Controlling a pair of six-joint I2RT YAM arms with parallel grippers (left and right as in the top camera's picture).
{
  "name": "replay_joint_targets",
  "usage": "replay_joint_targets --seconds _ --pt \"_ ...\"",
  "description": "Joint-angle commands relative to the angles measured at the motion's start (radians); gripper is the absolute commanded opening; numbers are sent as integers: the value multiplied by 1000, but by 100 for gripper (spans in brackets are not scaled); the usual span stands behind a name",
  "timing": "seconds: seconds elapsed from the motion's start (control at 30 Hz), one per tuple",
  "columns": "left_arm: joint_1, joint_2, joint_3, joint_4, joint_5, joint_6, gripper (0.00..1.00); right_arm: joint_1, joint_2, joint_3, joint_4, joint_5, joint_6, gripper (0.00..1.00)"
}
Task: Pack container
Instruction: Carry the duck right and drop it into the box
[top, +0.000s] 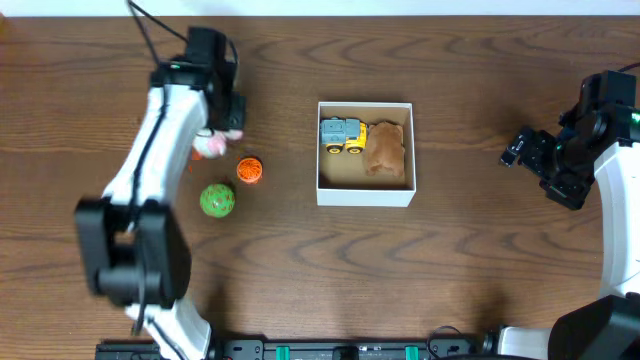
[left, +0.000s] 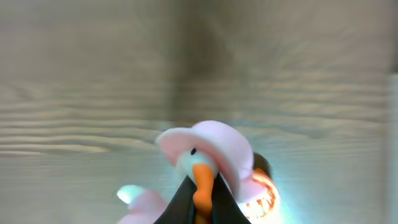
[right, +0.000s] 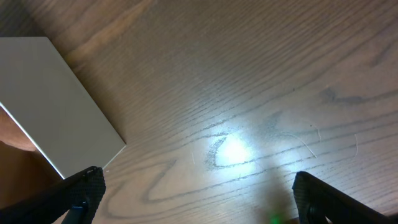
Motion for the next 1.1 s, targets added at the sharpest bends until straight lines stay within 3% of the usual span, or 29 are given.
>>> replay_joint_targets --seconds 0.0,0.33,0.53,1.07 --pt "-33 -140 39 -38 12 20 6 -7 0 -4 3 -4 16 99" --pt "-314 -220 39 -74 260 14 6 -7 0 -4 2 -4 16 99" --pt "-510 -150 37 -8 261 147 6 -7 0 -4 2 -5 16 99" --pt "-670 167 37 60 262 360 6 -7 0 -4 -2 -4 16 99"
